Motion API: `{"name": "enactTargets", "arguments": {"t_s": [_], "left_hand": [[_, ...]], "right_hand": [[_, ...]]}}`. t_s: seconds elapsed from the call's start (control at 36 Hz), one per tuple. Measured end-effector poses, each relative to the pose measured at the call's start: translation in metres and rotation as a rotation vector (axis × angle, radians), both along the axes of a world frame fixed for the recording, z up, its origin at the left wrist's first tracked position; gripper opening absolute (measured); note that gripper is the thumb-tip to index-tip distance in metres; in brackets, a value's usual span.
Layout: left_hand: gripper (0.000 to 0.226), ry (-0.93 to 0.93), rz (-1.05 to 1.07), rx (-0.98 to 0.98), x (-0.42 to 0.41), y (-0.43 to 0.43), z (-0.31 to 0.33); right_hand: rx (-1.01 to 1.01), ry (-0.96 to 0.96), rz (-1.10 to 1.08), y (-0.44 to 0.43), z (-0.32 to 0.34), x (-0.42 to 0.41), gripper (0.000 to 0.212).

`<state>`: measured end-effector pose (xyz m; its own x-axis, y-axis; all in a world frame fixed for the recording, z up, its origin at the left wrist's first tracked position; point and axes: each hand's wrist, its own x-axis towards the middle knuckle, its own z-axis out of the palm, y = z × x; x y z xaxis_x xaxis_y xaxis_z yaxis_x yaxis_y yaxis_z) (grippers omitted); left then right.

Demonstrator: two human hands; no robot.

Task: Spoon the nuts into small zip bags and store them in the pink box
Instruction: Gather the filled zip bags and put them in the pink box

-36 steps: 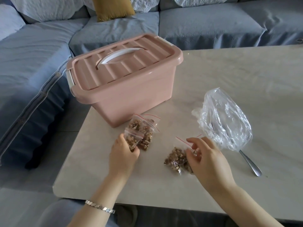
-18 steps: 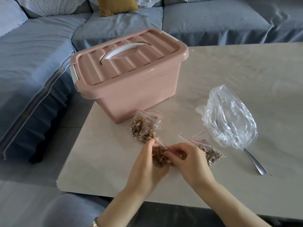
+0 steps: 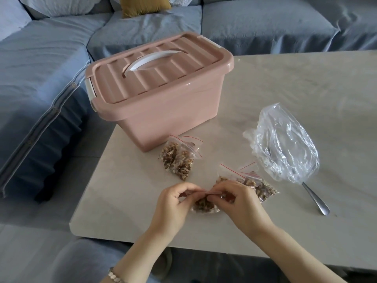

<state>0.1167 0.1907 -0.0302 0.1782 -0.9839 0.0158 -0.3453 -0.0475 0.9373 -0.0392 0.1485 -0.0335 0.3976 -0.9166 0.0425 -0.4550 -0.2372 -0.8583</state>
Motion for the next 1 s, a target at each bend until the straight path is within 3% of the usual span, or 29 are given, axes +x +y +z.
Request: {"name": "enactTargets", "arguments": {"t_s": [0.25, 0.5, 0.58, 0.92, 1.0], "left_hand": [[0.021, 0.111, 0.11, 0.054, 0.0, -0.002, 0.002], [0.022, 0.126, 0.1, 0.05, 0.003, -0.003, 0.002], [0.022, 0.124, 0.086, 0.062, 0.005, -0.005, 0.001], [0.028, -0.117, -0.261, 0.024, 0.008, -0.014, 0.002], [0.014, -0.198, -0.294, -0.016, 0.007, -0.014, 0.0]], "right_hand": [[0.216, -0.087, -0.091, 0.002, 0.003, -0.001, 0.023], [0.092, -0.128, -0.113, -0.001, -0.001, 0.0, 0.029], [0.051, -0.132, -0.084, -0.002, -0.004, -0.001, 0.019], [-0.123, -0.117, -0.021, 0.001, -0.006, -0.001, 0.006], [-0.143, -0.125, -0.015, 0.002, -0.007, -0.002, 0.006]]}}
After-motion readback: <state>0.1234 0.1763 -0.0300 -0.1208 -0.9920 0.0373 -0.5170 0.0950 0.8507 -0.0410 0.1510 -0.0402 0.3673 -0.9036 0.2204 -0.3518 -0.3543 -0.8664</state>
